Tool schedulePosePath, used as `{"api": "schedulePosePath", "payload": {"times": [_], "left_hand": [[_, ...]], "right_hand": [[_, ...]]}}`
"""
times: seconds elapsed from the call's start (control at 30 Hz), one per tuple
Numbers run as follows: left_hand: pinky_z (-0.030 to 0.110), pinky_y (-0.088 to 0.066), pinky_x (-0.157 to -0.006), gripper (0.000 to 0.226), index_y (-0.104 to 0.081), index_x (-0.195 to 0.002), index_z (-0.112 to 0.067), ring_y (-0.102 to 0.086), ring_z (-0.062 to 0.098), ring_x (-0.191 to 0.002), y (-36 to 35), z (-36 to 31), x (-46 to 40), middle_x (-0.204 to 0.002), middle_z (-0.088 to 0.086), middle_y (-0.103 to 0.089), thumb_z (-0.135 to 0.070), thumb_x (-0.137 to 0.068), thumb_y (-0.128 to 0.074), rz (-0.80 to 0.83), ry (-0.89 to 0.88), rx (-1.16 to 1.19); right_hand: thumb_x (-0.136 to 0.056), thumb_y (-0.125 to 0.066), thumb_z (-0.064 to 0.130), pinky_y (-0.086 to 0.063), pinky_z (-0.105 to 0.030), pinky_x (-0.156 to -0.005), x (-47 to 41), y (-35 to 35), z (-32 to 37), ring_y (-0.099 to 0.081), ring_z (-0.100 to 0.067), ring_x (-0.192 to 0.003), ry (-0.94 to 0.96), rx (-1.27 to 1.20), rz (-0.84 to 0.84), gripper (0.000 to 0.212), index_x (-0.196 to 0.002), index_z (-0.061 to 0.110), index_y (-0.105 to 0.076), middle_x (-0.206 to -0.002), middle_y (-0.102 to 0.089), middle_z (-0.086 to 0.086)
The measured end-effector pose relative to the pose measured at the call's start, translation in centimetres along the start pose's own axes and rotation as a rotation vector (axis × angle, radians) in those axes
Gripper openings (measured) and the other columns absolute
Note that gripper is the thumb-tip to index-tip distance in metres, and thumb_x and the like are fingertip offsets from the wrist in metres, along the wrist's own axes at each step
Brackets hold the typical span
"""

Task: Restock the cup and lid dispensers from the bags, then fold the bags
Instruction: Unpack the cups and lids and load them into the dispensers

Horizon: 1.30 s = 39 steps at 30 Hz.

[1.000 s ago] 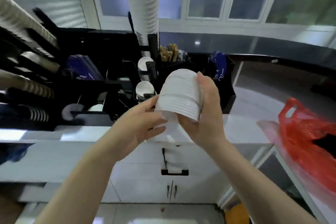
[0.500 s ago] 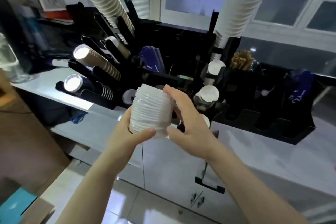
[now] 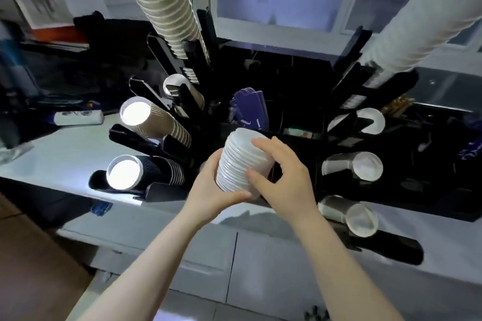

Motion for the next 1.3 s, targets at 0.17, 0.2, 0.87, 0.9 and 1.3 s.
{"api": "schedulePosePath", "payload": {"times": [0.17,0.2,0.87,0.9,1.3], "left_hand": [[0.014,-0.049,-0.078,0.084,-0.043,-0.116,-0.058,-0.058,-0.005,-0.105,-1.0,2.7,-3.3,-0.113,-0.029,-0.058,-0.035,-0.049,-0.088,0.066,0.000,-0.017],[0.013,-0.048,-0.079,0.084,-0.042,-0.116,-0.058,-0.057,-0.005,-0.105,-1.3,3.0,-3.8,-0.114,-0.030,-0.057,-0.035,-0.050,-0.088,0.068,-0.007,-0.030],[0.024,-0.033,-0.089,0.091,-0.024,-0.136,-0.043,-0.025,0.002,-0.124,-3.9,9.2,-7.5,-0.131,-0.032,-0.037,-0.054,-0.058,-0.070,-0.047,-0.016,-0.473],[0.025,-0.033,-0.091,0.096,-0.020,-0.141,-0.037,-0.021,0.005,-0.131,-4.1,9.5,-7.4,-0.139,-0.019,-0.037,-0.053,-0.061,-0.071,-0.035,-0.009,-0.486],[0.031,-0.029,-0.112,0.094,-0.008,-0.152,-0.014,-0.020,0.012,-0.143,-2.6,10.3,-6.1,-0.158,0.003,-0.018,-0.037,-0.084,-0.069,0.082,0.004,-0.476]], "right_hand": [[-0.074,-0.074,0.005,-0.016,0.001,-0.102,-0.9,-0.8,-2.7,-0.026,0.002,-0.135,-0.071,0.122,-0.003,0.059,-0.125,0.029,-0.056,-0.127,-0.041,0.035],[-0.074,-0.073,0.003,-0.014,0.002,-0.102,-1.2,-1.1,-3.2,-0.025,0.001,-0.136,-0.082,0.144,0.001,0.059,-0.125,0.027,-0.056,-0.129,-0.043,0.029],[-0.077,-0.063,-0.009,-0.013,-0.014,-0.113,-3.1,-4.1,-9.7,-0.019,-0.022,-0.145,-0.149,0.369,0.075,0.048,-0.122,0.007,-0.056,-0.145,-0.042,-0.006],[-0.078,-0.064,-0.009,-0.012,-0.014,-0.113,-3.0,-4.0,-9.9,-0.020,-0.024,-0.145,-0.152,0.378,0.074,0.047,-0.121,0.006,-0.056,-0.145,-0.042,-0.007],[-0.079,-0.052,-0.002,-0.001,-0.039,-0.120,-2.2,-6.3,-11.6,-0.008,-0.019,-0.147,-0.219,0.563,0.285,0.070,-0.142,0.027,-0.042,-0.155,-0.029,0.007]]}}
Point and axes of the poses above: each hand's wrist, its own x-axis away from the middle knuckle, its own y-axis out of the back of the hand, z = x × y, the point moved 6 cm from there along -x, towards the middle knuckle
